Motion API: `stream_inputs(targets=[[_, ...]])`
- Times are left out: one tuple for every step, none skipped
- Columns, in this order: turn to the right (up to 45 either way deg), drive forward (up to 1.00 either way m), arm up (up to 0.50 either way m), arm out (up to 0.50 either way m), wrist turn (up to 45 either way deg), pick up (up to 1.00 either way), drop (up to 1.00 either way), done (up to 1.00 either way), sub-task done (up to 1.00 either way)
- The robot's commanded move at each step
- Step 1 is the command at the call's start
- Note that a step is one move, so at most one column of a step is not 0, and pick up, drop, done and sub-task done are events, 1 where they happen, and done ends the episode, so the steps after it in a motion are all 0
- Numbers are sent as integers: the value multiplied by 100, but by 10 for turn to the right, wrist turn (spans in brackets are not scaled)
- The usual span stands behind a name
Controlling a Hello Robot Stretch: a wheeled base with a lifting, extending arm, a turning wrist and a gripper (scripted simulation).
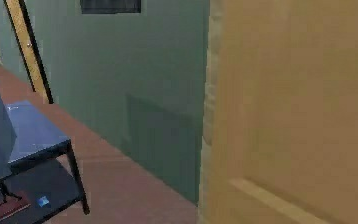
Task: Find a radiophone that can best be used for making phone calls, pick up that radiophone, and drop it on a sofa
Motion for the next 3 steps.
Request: stream_inputs(targets=[[-450,0,0,0,0,0,0,0,0],[0,15,0,0,0,0,0,0,0],[-240,0,0,0,0,0,0,0,0]])
